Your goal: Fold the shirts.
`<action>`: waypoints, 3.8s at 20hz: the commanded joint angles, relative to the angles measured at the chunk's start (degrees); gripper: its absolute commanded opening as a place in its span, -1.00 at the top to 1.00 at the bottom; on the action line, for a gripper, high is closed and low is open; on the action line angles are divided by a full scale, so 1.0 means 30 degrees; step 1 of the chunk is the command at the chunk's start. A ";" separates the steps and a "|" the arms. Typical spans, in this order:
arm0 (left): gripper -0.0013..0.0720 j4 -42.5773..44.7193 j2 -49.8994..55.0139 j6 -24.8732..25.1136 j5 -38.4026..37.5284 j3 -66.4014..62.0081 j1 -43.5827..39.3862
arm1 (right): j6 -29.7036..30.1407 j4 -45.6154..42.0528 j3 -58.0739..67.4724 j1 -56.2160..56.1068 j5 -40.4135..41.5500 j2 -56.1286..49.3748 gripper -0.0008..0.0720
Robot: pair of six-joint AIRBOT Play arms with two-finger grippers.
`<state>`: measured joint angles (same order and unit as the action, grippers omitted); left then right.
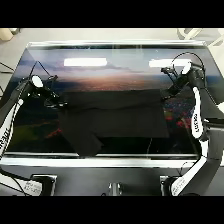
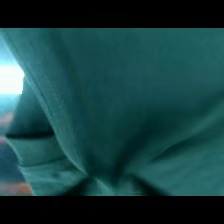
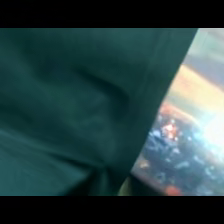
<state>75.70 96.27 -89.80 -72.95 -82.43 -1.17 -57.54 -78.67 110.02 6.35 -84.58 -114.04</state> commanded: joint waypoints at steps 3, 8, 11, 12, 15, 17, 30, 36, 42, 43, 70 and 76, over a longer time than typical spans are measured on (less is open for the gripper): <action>-0.42 -0.0874 -0.0532 0.0095 -0.2557 -0.0867 0.0918 | 0.0758 0.0066 0.0029 0.1107 -0.2259 0.1515 -0.56; -0.49 -0.1224 -0.4175 0.1610 -0.3053 0.4838 0.1974 | 0.1005 0.1428 -0.2907 0.4306 -0.4350 0.3985 -0.37; -0.52 -0.3628 -0.7861 0.2783 0.0357 1.2123 0.1989 | 0.1865 0.1428 -0.7519 0.4612 -0.1953 0.6040 -0.38; -0.52 -0.4634 -0.9063 0.3147 0.1355 1.4294 0.1989 | 0.2004 0.1647 -0.8590 0.4575 -0.1486 0.6375 -0.38; -0.52 -0.6863 -1.1081 0.3891 0.2790 1.7486 0.1931 | 0.2426 0.2543 -0.9930 0.4575 -0.1260 0.6543 -0.38; -0.52 -0.7104 -1.1096 0.3883 0.3264 1.7821 0.1566 | 0.2426 0.2579 -1.0120 0.4575 -0.1319 0.6550 -0.38; 0.88 -0.7592 -0.9777 0.4044 0.5646 1.7784 -0.0430 | 0.2922 0.2696 -1.4928 0.4575 -0.0525 0.7395 -0.69; 0.88 -0.7592 -1.0877 0.4182 0.5428 1.7762 -0.0430 | 0.2492 0.3687 -1.6575 0.4575 -0.0423 0.7395 -0.50; 0.88 -0.7599 -1.2138 0.4167 0.6142 1.7566 -0.0430 | 0.1195 0.3752 -1.6874 0.4575 0.0532 0.7395 0.54; 0.88 -0.7606 -1.2269 0.4160 0.6200 1.7566 -0.0430 | 0.1341 0.3803 -1.6874 0.4575 0.0401 0.7402 0.90; 0.28 -0.8816 0.2849 0.3934 0.2834 -0.1224 0.2164 | -0.0969 0.4379 -0.7162 -0.0495 1.1278 0.2871 0.36; -0.68 -0.8816 0.0685 0.4189 -0.0189 -0.2266 0.3045 | 0.1209 0.4306 -0.6921 0.1865 0.7774 0.3993 -0.95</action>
<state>49.50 101.34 -77.76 -69.76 -87.96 7.46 -56.01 -66.35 89.19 8.51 -56.23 -102.63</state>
